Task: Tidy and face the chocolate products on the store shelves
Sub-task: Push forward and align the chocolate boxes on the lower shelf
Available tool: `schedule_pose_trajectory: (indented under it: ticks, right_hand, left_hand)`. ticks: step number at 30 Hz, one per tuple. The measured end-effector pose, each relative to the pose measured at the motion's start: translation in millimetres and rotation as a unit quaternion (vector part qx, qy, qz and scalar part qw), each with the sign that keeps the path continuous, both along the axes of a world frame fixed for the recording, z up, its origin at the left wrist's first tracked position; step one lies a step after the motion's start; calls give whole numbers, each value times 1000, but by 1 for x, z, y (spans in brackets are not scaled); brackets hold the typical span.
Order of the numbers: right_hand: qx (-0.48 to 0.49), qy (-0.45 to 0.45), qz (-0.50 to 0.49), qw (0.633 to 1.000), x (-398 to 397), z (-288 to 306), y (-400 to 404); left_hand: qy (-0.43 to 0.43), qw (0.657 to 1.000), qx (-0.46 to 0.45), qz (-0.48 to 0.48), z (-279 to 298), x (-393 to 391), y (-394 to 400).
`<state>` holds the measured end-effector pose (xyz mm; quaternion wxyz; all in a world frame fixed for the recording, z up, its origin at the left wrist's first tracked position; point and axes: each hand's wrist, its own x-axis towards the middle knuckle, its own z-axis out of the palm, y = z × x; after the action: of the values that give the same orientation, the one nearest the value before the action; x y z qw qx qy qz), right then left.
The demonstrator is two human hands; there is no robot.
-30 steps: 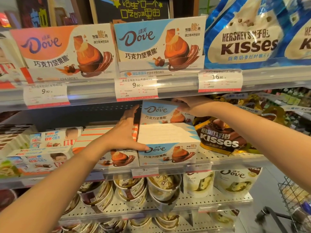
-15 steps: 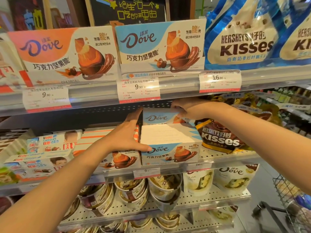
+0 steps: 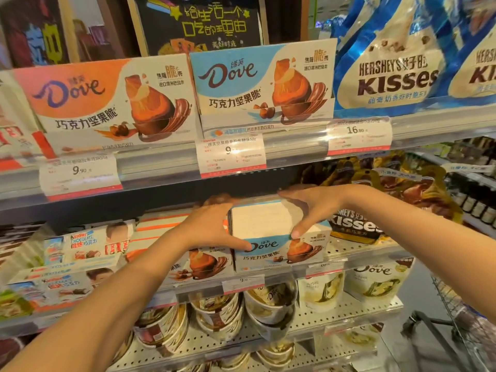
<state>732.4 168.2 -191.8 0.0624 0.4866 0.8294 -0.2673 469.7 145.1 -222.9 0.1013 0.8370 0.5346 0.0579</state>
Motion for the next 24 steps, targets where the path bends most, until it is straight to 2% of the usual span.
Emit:
schedule_pose_trajectory:
  ticks: [4, 9, 11, 13, 15, 18, 21, 24]
  right_hand:
    - [15, 32, -13, 999, 2, -15, 5]
    - [101, -24, -17, 994, -1, -25, -5]
    - [168, -39, -7, 985, 2, -23, -15]
    - [257, -5, 5, 966, 8, -23, -29]
    - [319, 89, 11, 943, 20, -22, -42]
    - [397, 184, 15, 899, 51, -18, -58]
    - [448, 190, -6, 874, 91, -17, -72]
    - [501, 155, -76, 848, 142, -20, -84]
  left_hand:
    - [68, 998, 9, 1, -2, 4, 4]
    - [89, 996, -4, -6, -1, 4, 2]
    - [102, 995, -2, -9, 3, 6, -1]
    - [108, 994, 5, -24, 9, 12, -4]
    - [59, 997, -1, -41, 20, 26, -10]
    - [-78, 995, 19, -60, 30, 60, -19]
    - [-198, 978, 46, -54, 30, 108, -18]
    - [-281, 959, 36, -24, 27, 153, -9]
